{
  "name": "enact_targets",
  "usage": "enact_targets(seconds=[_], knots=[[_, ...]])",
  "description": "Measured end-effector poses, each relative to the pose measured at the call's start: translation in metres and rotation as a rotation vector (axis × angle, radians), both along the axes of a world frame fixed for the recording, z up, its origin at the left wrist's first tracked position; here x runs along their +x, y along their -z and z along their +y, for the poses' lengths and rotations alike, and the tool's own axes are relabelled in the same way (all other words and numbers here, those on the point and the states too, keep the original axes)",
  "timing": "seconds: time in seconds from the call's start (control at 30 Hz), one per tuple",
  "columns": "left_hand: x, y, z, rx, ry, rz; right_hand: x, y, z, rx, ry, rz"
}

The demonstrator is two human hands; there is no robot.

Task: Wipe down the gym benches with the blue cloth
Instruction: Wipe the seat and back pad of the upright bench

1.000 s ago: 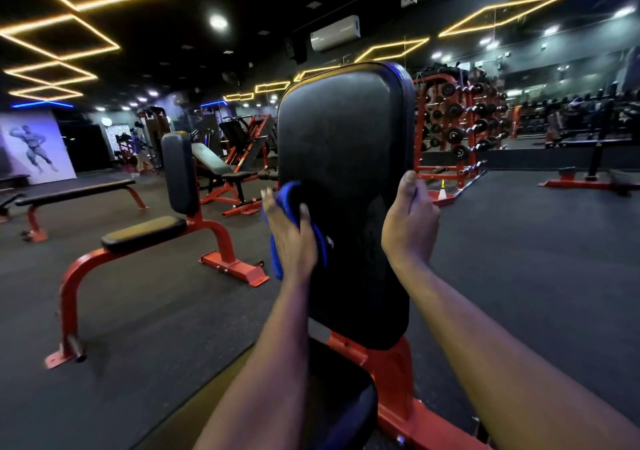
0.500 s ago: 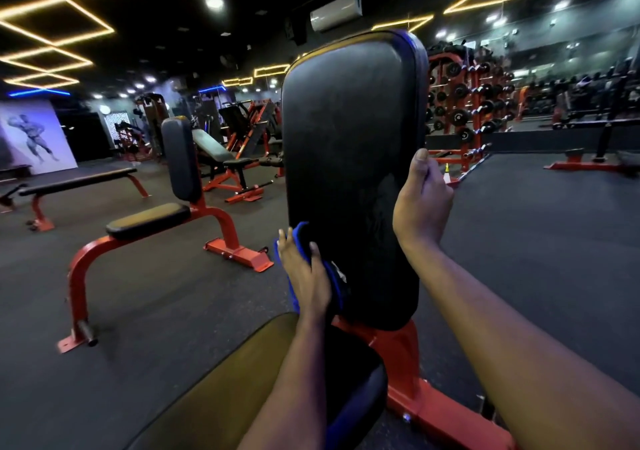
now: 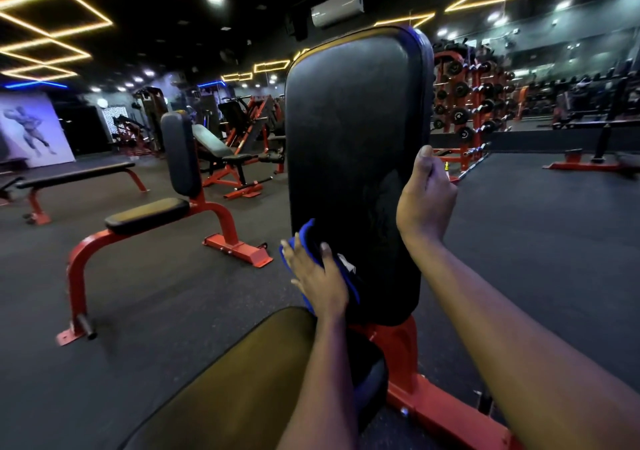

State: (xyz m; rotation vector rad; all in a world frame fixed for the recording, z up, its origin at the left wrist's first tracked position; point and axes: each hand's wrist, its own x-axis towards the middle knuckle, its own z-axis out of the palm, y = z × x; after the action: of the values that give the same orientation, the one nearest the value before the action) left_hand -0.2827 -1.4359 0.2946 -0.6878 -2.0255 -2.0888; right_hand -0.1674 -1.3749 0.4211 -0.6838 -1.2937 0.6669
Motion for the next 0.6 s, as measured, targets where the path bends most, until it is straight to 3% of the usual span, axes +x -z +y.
enact_targets(seconds=[0.13,0.27,0.37,0.5,0.6], knots=[[-0.004,-0.015,0.001,-0.01,0.028,-0.035,0.0,0.0,0.0,-0.002,-0.017,-0.009],[0.002,-0.108,0.016,0.175,0.077,0.308,0.0,0.001,0.003,0.011,-0.047,0.032],[0.014,-0.157,0.028,0.12,0.047,0.524,0.0,0.002,0.005,-0.012,-0.13,0.082],[0.026,-0.102,0.02,0.085,0.012,0.602,0.001,0.0,0.017,-0.125,-0.404,0.206],[0.047,-0.024,0.004,0.042,0.043,0.514,0.007,0.002,0.025,-0.216,-0.551,0.25]])
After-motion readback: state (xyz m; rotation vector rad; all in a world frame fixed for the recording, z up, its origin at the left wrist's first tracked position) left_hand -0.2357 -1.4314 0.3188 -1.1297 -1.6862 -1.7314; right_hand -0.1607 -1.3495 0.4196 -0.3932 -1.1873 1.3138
